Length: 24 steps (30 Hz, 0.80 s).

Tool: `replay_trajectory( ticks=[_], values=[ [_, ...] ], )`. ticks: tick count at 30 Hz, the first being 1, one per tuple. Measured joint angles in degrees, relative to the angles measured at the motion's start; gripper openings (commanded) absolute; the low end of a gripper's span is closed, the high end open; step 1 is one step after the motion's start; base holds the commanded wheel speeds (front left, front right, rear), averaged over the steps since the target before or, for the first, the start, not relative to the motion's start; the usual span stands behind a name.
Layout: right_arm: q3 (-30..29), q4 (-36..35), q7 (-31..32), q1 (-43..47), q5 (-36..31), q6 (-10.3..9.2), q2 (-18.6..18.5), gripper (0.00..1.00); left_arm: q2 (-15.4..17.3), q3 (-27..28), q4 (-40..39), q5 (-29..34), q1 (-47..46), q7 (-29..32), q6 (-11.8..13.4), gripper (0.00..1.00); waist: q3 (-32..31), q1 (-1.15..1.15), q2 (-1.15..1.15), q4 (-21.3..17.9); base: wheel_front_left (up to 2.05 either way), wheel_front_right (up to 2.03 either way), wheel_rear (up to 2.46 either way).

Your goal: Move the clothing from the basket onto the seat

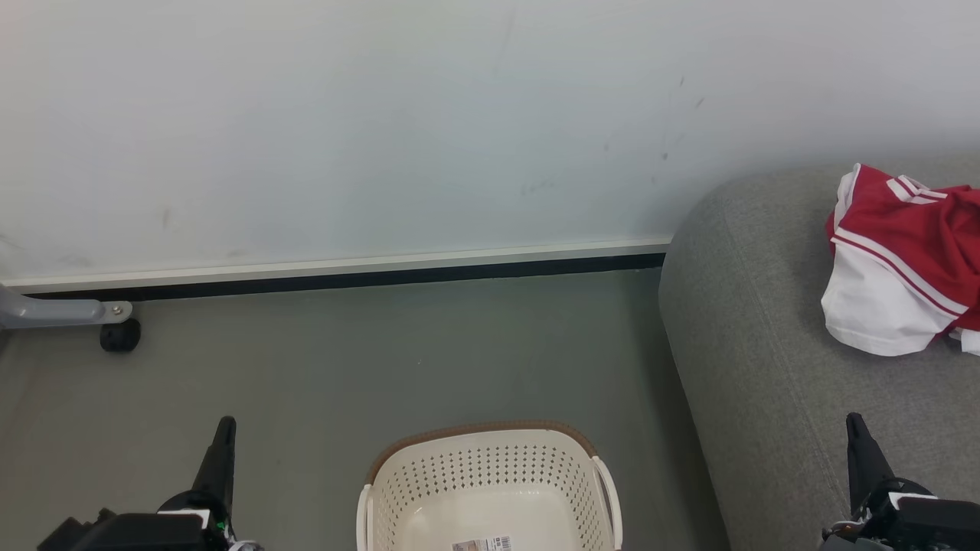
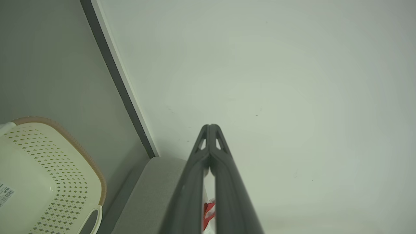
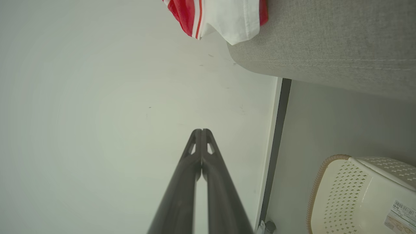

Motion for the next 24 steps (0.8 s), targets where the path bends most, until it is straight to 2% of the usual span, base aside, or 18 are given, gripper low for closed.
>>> replay_trajectory(
  ticks=[24],
  values=[
    [0.01,0.0,0.0,0.0,0.01,0.0,0.01,0.0,0.0,0.0,0.01,-0.07,0.0,0.0,0.0,0.0,0.0,0.0,0.0,0.0,0.0,0.0,0.0]
  ],
)
